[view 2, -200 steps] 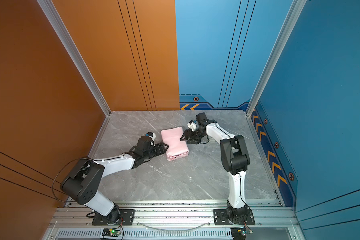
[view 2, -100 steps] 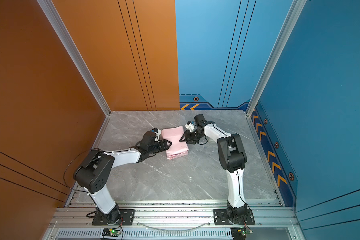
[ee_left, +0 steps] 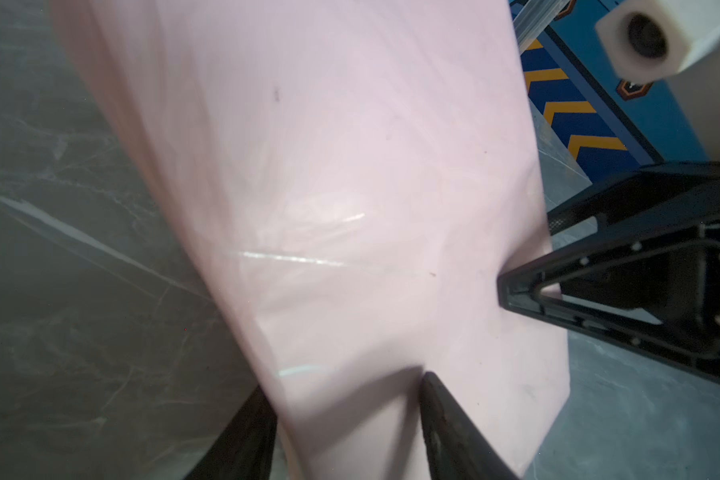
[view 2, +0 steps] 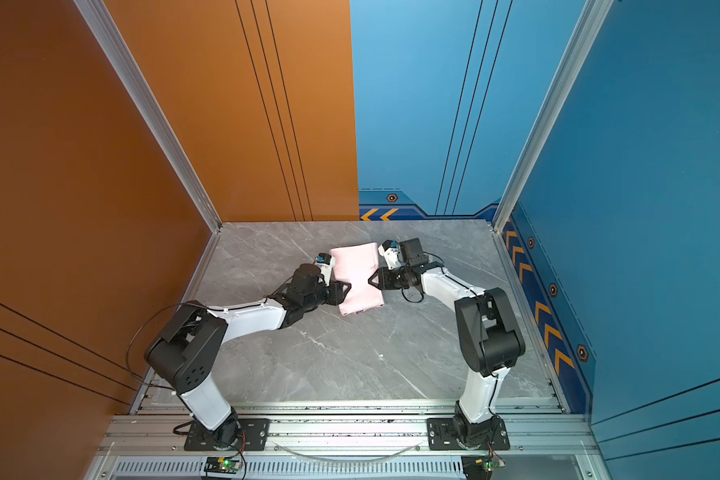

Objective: Wrap the gift box in paper

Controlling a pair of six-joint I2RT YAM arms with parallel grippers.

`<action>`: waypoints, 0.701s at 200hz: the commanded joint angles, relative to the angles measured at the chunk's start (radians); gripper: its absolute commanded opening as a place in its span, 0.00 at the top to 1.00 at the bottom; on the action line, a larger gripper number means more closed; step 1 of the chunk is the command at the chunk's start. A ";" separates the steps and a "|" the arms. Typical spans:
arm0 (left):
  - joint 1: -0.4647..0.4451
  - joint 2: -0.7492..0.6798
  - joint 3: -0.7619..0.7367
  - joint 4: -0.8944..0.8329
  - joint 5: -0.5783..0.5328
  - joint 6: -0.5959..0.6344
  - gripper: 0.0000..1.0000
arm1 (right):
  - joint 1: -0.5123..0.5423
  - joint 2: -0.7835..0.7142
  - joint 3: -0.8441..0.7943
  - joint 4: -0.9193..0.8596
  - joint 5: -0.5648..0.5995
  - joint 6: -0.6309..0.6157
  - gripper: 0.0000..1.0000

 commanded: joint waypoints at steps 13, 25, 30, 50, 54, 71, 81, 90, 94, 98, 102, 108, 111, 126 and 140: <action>-0.098 -0.050 -0.104 0.180 -0.013 0.167 0.46 | 0.049 -0.110 -0.149 0.277 0.067 -0.095 0.65; -0.113 -0.054 -0.142 0.228 -0.038 0.178 0.47 | 0.050 -0.136 -0.199 0.325 0.081 -0.103 0.65; -0.119 -0.057 -0.155 0.238 -0.047 0.184 0.47 | 0.051 -0.149 -0.222 0.343 0.088 -0.105 0.65; -0.158 -0.071 -0.199 0.269 -0.092 0.229 0.47 | 0.059 -0.187 -0.309 0.415 0.109 -0.115 0.63; -0.165 -0.073 -0.208 0.277 -0.102 0.240 0.47 | 0.061 -0.196 -0.328 0.430 0.117 -0.117 0.63; -0.191 -0.080 -0.239 0.299 -0.140 0.273 0.47 | 0.073 -0.226 -0.402 0.493 0.142 -0.119 0.63; -0.203 -0.085 -0.255 0.303 -0.153 0.280 0.47 | 0.079 -0.243 -0.439 0.521 0.152 -0.117 0.63; -0.214 -0.096 -0.271 0.304 -0.171 0.286 0.47 | 0.085 -0.260 -0.469 0.540 0.167 -0.121 0.62; -0.218 -0.102 -0.280 0.306 -0.181 0.289 0.47 | 0.089 -0.269 -0.483 0.549 0.175 -0.122 0.62; -0.224 -0.108 -0.288 0.307 -0.191 0.291 0.47 | 0.093 -0.277 -0.498 0.557 0.182 -0.124 0.62; -0.229 -0.114 -0.297 0.307 -0.200 0.293 0.47 | 0.095 -0.285 -0.511 0.565 0.188 -0.123 0.62; -0.235 -0.125 -0.310 0.307 -0.215 0.294 0.47 | 0.099 -0.299 -0.529 0.572 0.197 -0.123 0.62; -0.235 -0.129 -0.317 0.307 -0.221 0.292 0.47 | 0.100 -0.304 -0.537 0.574 0.199 -0.123 0.61; -0.241 -0.150 -0.347 0.307 -0.242 0.286 0.46 | 0.104 -0.326 -0.571 0.575 0.217 -0.115 0.60; -0.249 -0.166 -0.372 0.307 -0.257 0.284 0.45 | 0.104 -0.350 -0.603 0.577 0.230 -0.107 0.58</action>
